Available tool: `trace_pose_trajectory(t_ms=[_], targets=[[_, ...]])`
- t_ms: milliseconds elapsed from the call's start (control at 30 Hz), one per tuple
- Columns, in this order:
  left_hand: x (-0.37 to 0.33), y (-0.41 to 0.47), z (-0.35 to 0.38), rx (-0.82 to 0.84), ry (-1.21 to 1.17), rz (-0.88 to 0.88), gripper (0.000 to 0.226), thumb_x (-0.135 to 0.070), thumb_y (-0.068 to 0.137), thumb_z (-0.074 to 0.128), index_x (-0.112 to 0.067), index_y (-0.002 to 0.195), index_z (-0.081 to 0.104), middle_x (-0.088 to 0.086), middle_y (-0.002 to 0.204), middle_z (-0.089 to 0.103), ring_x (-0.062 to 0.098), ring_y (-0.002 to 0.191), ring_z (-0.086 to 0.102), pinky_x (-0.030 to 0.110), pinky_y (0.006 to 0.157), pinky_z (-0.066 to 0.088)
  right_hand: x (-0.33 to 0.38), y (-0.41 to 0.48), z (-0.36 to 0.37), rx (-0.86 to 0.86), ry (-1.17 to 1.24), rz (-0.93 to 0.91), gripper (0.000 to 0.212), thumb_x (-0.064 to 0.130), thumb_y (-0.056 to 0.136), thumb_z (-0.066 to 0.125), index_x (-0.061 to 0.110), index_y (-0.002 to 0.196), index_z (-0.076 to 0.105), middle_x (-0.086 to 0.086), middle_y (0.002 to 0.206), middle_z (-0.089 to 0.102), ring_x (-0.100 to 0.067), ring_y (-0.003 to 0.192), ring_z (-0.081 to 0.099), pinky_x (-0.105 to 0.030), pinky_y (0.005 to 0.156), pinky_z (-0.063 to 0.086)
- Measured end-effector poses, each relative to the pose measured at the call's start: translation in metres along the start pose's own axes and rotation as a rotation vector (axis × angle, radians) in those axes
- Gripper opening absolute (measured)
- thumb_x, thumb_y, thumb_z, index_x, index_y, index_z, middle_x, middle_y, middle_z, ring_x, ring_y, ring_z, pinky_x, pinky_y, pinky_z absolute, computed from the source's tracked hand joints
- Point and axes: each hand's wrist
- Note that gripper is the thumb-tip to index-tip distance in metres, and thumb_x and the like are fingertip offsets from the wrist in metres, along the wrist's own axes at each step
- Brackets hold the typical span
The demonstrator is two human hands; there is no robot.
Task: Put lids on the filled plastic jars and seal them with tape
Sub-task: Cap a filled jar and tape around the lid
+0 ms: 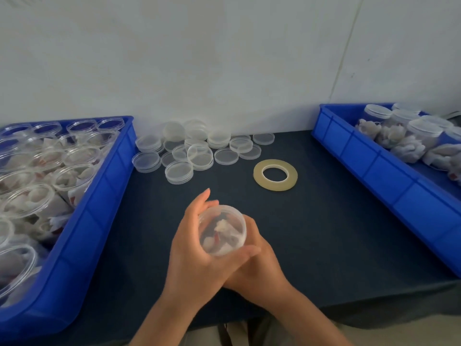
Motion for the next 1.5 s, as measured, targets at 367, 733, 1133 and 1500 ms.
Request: trace_pose_trajectory(t_ms=[367,733,1133,1500], targets=[[0.041,0.016,0.001,0.099,0.03,0.022,0.102,-0.055,0.061,0.091,-0.049,0.149,0.04,-0.018,0.139,0.062,0.005,0.133,0.057,0.009,0.1,0.044,-0.053,0.072,-0.058,0.628,-0.348,0.03,0.118,0.069,0.064,0.09,0.057,0.158,0.021,0.036,0.168,0.01,0.011,0.155,-0.005,-0.023,0.123,0.007],[0.055,0.031,-0.006,0.176,0.043,-0.013,0.105,-0.058,0.062,0.091,-0.056,0.15,0.034,-0.021,0.143,0.054,0.004,0.135,0.054,0.026,0.101,0.046,-0.115,0.139,-0.088,0.11,-0.987,0.237,0.055,0.06,0.102,0.053,0.016,0.134,0.061,-0.004,0.132,0.065,-0.026,0.127,0.055,-0.037,0.109,0.04],[0.028,0.021,-0.021,0.099,0.221,0.053,0.112,-0.07,0.067,0.079,-0.038,0.16,0.026,-0.02,0.164,0.029,0.004,0.153,0.026,0.01,0.114,0.028,-0.036,0.025,-0.098,-0.029,-0.598,0.367,0.03,0.061,0.103,0.04,0.034,0.101,0.054,0.01,0.085,0.063,-0.009,0.067,0.058,-0.029,0.056,0.043],[-0.051,-0.038,0.022,-0.058,0.091,0.202,0.042,-0.041,0.104,0.06,-0.021,0.14,0.065,-0.018,0.126,0.069,0.006,0.116,0.068,0.021,0.087,0.059,0.06,-0.066,-0.054,-0.13,-0.197,0.099,0.036,0.071,0.096,0.031,0.044,0.116,0.045,0.021,0.092,0.061,-0.006,0.079,0.063,-0.013,0.062,0.045]])
Point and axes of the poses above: each hand's wrist, its own y-axis towards the middle knuckle, its own z-axis out of the palm, x = y × z
